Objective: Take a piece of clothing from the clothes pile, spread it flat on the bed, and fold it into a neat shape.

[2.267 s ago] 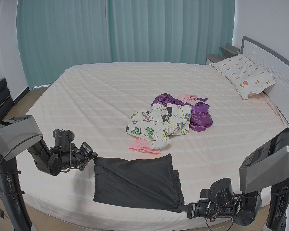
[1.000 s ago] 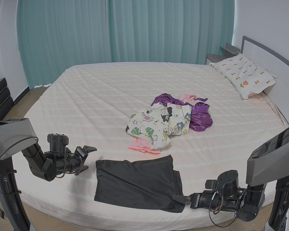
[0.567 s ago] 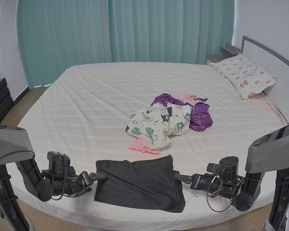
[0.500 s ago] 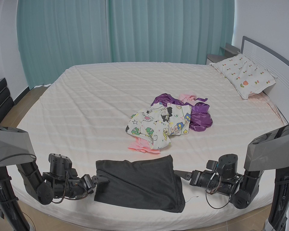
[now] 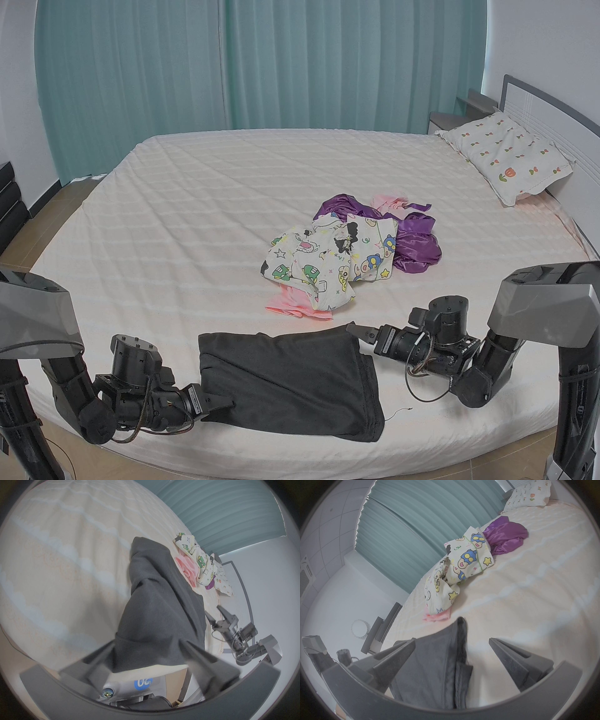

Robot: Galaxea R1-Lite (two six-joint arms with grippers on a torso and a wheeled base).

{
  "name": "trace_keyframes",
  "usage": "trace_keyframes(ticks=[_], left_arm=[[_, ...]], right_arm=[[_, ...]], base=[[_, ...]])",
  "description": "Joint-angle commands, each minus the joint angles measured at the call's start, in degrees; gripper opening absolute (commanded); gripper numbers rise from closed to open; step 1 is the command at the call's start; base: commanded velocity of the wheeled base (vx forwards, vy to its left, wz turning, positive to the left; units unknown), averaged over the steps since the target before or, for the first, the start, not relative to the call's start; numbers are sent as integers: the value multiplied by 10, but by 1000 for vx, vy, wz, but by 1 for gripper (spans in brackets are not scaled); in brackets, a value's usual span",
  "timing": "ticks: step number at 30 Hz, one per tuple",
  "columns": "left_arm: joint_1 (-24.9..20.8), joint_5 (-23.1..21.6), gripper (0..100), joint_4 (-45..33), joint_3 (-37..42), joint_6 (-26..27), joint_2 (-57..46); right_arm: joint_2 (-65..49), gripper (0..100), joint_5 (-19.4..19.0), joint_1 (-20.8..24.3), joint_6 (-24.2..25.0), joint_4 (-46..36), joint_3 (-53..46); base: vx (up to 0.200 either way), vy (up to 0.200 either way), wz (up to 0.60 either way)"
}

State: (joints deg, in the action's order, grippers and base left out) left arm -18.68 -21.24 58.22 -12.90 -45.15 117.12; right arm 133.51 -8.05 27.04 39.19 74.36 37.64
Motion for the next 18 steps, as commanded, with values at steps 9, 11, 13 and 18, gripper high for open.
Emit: trace_keyframes(ticks=[9,11,13,18], left_arm=[[1,2,0,55,54,0,2],[4,2,0,55,54,0,2],[4,2,0,55,56,-1,2],[4,2,0,56,62,0,-2]], right_arm=[[70,100,-6,7,1,-115,161],[76,100,-6,8,1,-122,173],[78,0,-6,10,1,-125,183],[89,0,-5,8,2,-125,201]], base=[[0,0,0],[0,0,0],[0,0,0],[0,0,0]])
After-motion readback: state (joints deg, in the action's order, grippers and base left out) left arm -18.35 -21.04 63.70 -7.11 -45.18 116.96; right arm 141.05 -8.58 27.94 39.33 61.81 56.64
